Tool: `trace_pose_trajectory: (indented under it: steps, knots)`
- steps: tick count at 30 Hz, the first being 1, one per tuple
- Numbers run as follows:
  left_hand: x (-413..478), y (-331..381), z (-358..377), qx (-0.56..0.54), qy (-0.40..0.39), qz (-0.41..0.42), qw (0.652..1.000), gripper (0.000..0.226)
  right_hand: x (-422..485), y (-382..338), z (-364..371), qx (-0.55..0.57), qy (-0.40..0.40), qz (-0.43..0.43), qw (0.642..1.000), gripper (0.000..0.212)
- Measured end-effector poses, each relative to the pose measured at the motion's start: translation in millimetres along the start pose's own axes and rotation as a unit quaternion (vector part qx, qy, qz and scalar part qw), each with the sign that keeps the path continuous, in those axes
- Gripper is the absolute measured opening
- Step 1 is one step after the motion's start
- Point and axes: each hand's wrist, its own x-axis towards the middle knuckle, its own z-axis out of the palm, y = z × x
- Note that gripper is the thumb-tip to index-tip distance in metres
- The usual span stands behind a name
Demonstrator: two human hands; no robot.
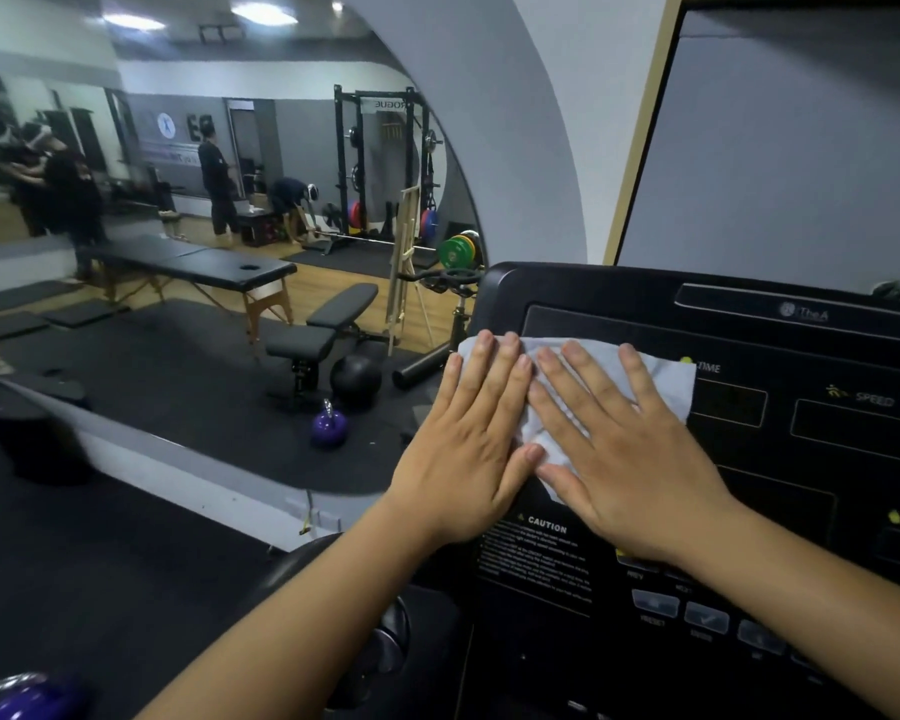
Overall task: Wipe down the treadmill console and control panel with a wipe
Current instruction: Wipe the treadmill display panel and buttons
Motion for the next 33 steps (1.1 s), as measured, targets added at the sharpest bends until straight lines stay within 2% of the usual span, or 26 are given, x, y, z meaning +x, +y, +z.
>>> trace_pose_trajectory:
  steps: [12,16,24,30,33]
  knots:
    - [-26,3,1,0.045,-0.033,0.017,0.998,0.075,-17,-19,6,0.027,-0.012,-0.016,0.999,0.075]
    - [8,-11,-11,0.029,-0.044,0.039,0.998,0.077,1,5,0,0.025,-0.004,-0.008,1.0,0.076]
    - [76,-32,-25,0.04,-0.044,0.029,0.998,0.074,42,45,-12,0.004,-0.005,0.049,0.999,0.076]
    - [27,-7,-9,0.024,-0.039,0.009,0.999,0.073,11,18,-3,0.018,0.0,0.029,0.999,0.072]
    - [-3,7,-5,0.044,-0.058,0.025,0.997,0.073,-17,-5,4,0.037,0.003,0.017,0.999,0.072]
